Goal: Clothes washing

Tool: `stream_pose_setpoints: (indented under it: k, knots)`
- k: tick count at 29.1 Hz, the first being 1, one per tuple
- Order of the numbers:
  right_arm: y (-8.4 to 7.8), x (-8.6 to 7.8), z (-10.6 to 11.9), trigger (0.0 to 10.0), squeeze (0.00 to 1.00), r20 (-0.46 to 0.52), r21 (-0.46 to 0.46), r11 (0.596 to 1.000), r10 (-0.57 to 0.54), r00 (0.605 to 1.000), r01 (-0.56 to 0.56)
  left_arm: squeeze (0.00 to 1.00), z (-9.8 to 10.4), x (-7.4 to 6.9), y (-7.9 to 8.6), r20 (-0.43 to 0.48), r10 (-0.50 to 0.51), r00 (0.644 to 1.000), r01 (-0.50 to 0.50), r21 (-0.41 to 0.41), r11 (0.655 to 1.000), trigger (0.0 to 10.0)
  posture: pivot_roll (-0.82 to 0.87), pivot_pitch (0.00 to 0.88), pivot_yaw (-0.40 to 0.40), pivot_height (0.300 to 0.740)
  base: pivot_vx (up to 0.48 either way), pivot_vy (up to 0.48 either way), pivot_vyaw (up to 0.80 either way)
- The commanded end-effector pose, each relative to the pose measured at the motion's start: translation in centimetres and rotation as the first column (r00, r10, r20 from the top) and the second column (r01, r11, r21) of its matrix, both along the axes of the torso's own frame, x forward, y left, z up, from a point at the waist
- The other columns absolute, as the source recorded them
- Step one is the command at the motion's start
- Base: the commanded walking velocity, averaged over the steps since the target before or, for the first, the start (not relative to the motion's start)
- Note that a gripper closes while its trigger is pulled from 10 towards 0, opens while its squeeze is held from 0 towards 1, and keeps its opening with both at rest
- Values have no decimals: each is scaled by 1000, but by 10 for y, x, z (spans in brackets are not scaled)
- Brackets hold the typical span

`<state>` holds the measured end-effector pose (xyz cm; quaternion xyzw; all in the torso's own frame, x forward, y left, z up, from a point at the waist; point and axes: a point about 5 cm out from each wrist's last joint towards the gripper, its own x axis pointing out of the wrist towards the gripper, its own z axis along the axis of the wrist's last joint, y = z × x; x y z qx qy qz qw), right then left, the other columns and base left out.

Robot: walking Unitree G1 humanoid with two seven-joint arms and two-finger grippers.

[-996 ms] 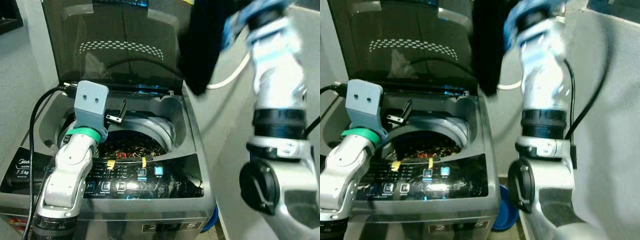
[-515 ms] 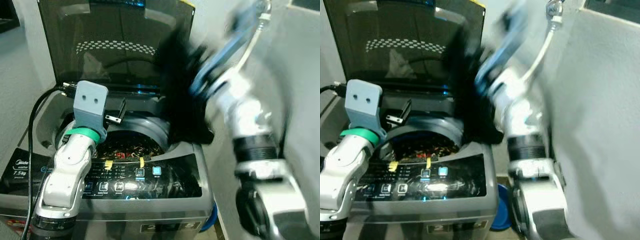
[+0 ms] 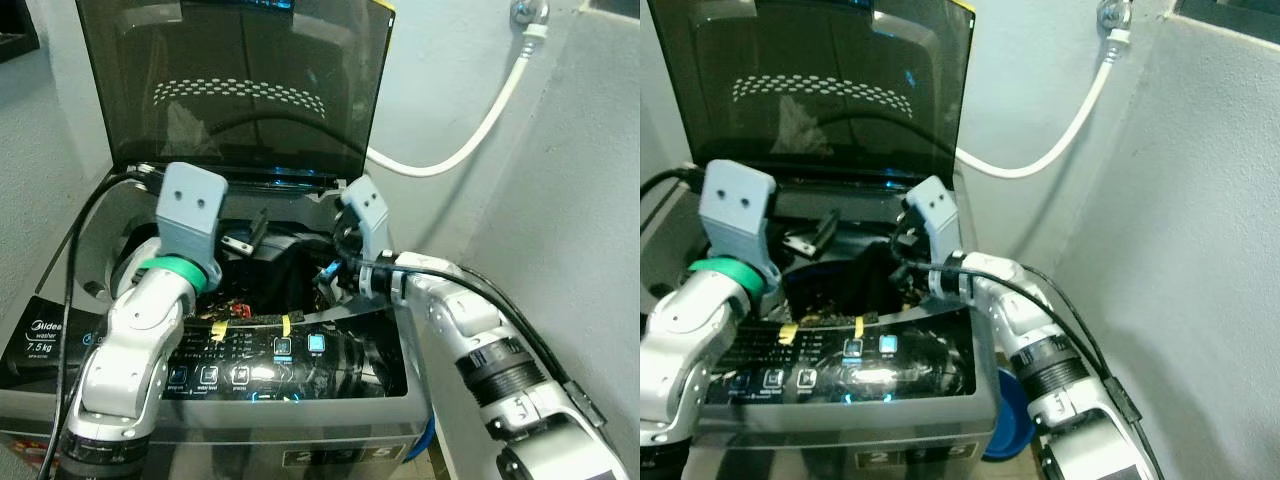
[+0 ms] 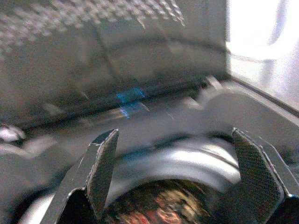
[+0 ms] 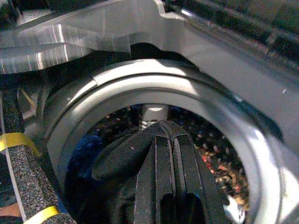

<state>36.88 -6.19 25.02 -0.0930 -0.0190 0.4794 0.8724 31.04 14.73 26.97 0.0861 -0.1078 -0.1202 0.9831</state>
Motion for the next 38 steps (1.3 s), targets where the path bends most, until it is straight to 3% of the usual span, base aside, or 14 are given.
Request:
stream_pose_setpoints:
  k: [1, 2, 7, 8, 9, 10, 14, 15, 23, 26, 27, 33, 34, 38]
  knots:
    - [-2, -2, 5, 10000, 0, 63, -11, 1000, 16, 998, -16, 0, -10, -5, -7, -98, -67, 993, 70, 27, 997, 10000, 67, 45, -24, 740, 0, 0, 0]
    - [-1, -3, 8, 10000, 0, 89, -3, 1000, 26, 996, -25, 0, -16, -8, -11, -161, -105, 981, 114, 46, 992, 10000, 69, 45, -25, 740, 0, 0, 0]
    - [-1, -4, 14, 10000, 0, 117, 24, 1000, 14, 993, -17, 0, -21, -12, -14, -202, -127, 971, 142, 62, 988, 10000, 68, 45, -26, 740, 0, 0, 0]
    - [-2, -3, 16, 10000, 600, 108, 48, 999, -5, 994, 0, 0, -22, -12, -14, -209, -130, 969, 145, 56, 988, 10000, 69, 46, -26, 740, 0, 0, 0]
    - [-2, -3, 16, 10000, 600, 108, 48, 999, -5, 994, 0, 0, -22, -12, -14, -209, -130, 969, 145, 56, 988, 10000, 69, 46, -26, 740, 0, 0, 0]
    - [-3, -2, 19, 10000, 1000, 102, 67, 998, -13, 995, 6, 0, -21, -12, -14, -212, -129, 969, 143, 54, 988, 10000, 68, 48, -24, 740, 0, 0, 0]
    - [-4, -2, 21, 10000, 1000, 103, 75, 997, -16, 995, 8, 0, -21, -11, -14, -214, -126, 969, 140, 53, 989, 10000, 68, 48, -22, 740, 0, 0, 0]
    - [-4, -4, 24, 10000, 0, 113, 78, 997, 3, 994, -12, 0, -21, -11, -13, -215, -124, 969, 139, 55, 989, 10000, 68, 48, -19, 740, 0, 0, 0]
    - [-5, -15, 32, 10000, 0, 136, 85, 987, 126, 983, -138, 0, -17, -11, -12, -224, -115, 968, 134, 73, 988, 10000, 67, 46, -18, 740, 0, 0, 0]
    - [-10, -24, 29, 10000, 0, 126, 20, 969, 243, 962, -247, 0, -14, -12, -13, -232, -114, 966, 134, 74, 988, 10000, 65, 45, -23, 740, 0, 0, 0]
    - [-14, -28, 28, 10000, 0, 140, -41, 955, 296, 945, -293, 0, -13, -12, -12, -224, -108, 969, 128, 75, 989, 10000, 61, 48, -26, 740, 0, 0, 0]
    - [-26, -28, 39, 10000, 8, 161, -83, 951, 309, 937, -299, 0, -7, -9, -6, -188, -77, 979, 90, 62, 994, 10000, 67, 51, -22, 740, 0, 0, 0]
    - [-27, -27, 41, 10000, 1000, 146, -63, 951, 309, 940, -303, 0, -6, -9, -5, -185, -73, 980, 86, 67, 994, 10000, 68, 53, -21, 740, 0, 0, 0]
    - [-26, -30, 43, 10000, 1000, 128, -59, 942, 335, 933, -330, 0, -5, -8, -4, -181, -70, 981, 84, 71, 994, 10000, 72, 48, -22, 740, 0, 0, 0]
